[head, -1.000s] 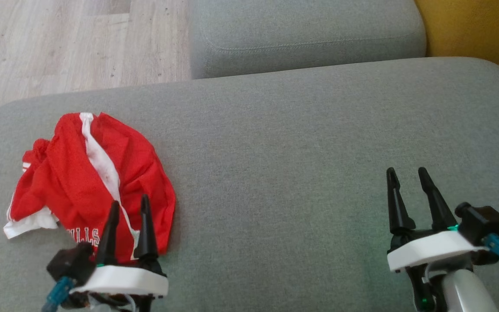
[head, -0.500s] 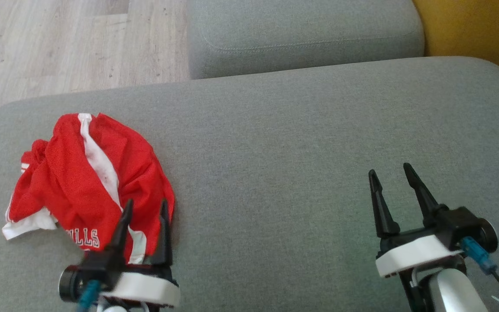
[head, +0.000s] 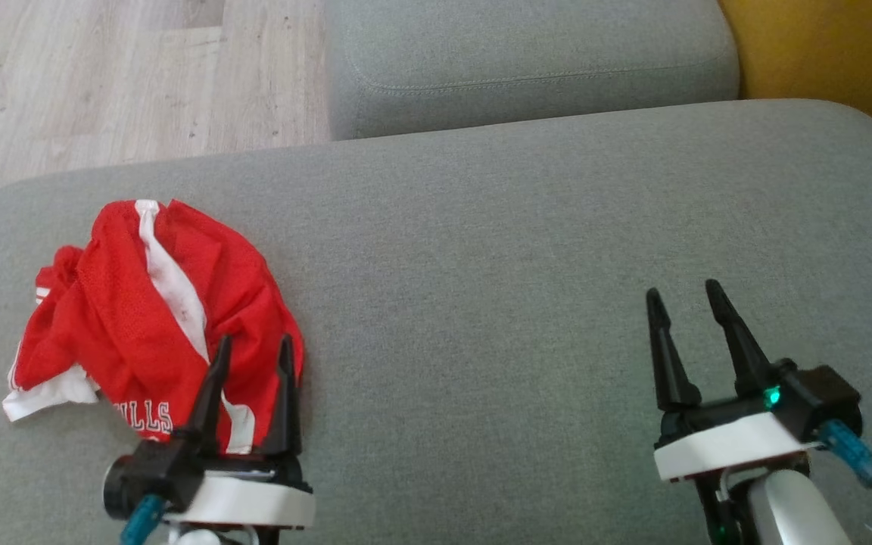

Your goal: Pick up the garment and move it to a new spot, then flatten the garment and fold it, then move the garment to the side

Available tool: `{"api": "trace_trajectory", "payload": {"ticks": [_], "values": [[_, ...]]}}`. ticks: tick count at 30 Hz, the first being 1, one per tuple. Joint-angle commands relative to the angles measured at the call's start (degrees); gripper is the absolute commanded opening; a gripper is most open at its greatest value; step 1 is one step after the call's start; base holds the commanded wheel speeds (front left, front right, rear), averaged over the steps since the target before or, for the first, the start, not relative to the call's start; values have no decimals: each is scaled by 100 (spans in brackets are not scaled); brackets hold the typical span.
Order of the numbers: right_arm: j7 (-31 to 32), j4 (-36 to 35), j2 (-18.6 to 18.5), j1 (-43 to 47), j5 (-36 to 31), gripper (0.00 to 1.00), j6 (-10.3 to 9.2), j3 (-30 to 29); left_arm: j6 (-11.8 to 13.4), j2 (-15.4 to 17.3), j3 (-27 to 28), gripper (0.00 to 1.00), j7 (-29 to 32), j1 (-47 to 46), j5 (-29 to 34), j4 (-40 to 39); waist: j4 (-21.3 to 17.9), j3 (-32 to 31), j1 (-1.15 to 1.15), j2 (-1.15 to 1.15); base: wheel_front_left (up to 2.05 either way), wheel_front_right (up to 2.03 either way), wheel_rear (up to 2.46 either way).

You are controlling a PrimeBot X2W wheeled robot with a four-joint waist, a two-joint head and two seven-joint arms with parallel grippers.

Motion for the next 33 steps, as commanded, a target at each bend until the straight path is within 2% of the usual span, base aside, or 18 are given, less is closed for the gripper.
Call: {"api": "trace_trajectory", "payload": {"ticks": [1,6,10,15,20,25,33], "values": [[-102,-138,-38,-97,39,100,38,126,-81,-48,238,100,-82,-55,59,-233,-2,-4,0,0,0,0,0],[-187,141,-40,-40,478,100,39,201,-305,-119,294,100,-166,75,353,44,-22,-30,0,0,0,0,0],[-248,391,-41,-55,357,100,40,254,-342,-142,299,100,-227,58,660,183,-37,-46,0,0,0,0,0],[-248,472,-41,-117,315,100,40,284,-363,-154,362,100,-227,38,686,203,-33,-51,0,0,0,0,0],[-248,450,-41,-147,332,100,40,302,-305,-157,364,100,-227,27,618,181,2,-48,0,0,0,0,0],[-248,436,-41,-139,421,100,40,515,-62,-158,504,100,-227,51,567,331,122,-89,0,0,0,0,0],[-248,448,-41,-48,534,100,40,790,-93,-158,667,100,-227,68,625,360,585,-238,0,0,0,0,0]]}}
